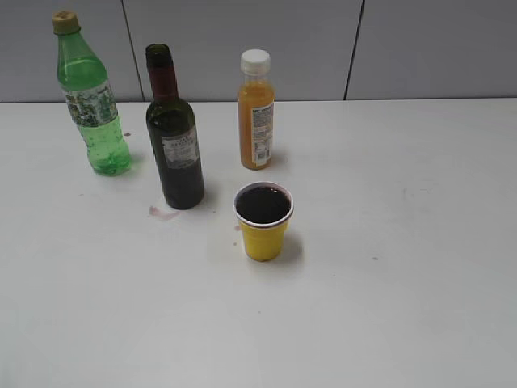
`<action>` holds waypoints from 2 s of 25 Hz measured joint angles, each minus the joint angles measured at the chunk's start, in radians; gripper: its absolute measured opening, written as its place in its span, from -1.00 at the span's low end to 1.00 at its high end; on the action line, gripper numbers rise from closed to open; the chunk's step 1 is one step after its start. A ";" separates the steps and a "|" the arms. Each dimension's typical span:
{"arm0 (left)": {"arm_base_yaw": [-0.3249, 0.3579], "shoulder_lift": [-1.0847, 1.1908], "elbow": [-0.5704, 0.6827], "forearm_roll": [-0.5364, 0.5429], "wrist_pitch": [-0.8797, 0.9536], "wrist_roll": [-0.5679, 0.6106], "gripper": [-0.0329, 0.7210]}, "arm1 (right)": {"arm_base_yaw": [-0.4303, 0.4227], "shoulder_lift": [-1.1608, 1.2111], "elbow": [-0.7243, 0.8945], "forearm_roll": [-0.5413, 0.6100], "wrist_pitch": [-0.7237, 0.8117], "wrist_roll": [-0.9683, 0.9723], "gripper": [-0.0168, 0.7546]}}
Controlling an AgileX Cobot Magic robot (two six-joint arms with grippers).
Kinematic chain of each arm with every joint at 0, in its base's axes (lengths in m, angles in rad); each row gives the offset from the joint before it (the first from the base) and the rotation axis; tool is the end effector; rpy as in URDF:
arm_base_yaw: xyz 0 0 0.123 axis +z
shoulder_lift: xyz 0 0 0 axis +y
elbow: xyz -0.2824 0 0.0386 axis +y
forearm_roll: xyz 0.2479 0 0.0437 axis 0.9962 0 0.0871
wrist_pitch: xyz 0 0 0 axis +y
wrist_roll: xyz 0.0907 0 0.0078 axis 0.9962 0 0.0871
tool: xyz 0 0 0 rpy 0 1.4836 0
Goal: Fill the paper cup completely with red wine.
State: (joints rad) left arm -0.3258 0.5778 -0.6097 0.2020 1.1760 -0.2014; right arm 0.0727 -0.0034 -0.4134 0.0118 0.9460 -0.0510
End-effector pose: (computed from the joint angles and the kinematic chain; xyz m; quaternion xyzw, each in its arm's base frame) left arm 0.0768 -0.0081 0.2835 0.0736 0.9595 0.0305 0.2701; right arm 0.0086 0.0015 0.2619 -0.0519 0.8433 0.0117 0.5348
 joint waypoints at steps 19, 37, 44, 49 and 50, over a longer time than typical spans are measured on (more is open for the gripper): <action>0.000 -0.584 0.099 -0.217 -0.116 0.321 0.66 | 0.000 0.000 0.000 0.000 -0.001 0.001 0.56; 0.142 -0.584 0.101 -0.195 -0.116 0.276 0.66 | 0.000 0.000 0.000 0.001 0.000 0.001 0.56; 0.342 -0.584 0.102 -0.195 -0.117 0.279 0.66 | 0.000 0.000 0.000 0.001 0.000 0.001 0.56; 0.393 -0.584 0.102 -0.195 -0.117 0.279 0.66 | 0.000 0.000 0.000 0.001 0.000 0.001 0.56; 0.393 -0.584 0.102 -0.195 -0.117 0.279 0.66 | 0.000 0.000 0.000 0.001 0.000 0.001 0.56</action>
State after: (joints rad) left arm 0.0673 -0.0063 -0.5079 0.0068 1.0586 0.0777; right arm 0.0727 -0.0034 -0.4134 0.0129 0.9461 -0.0502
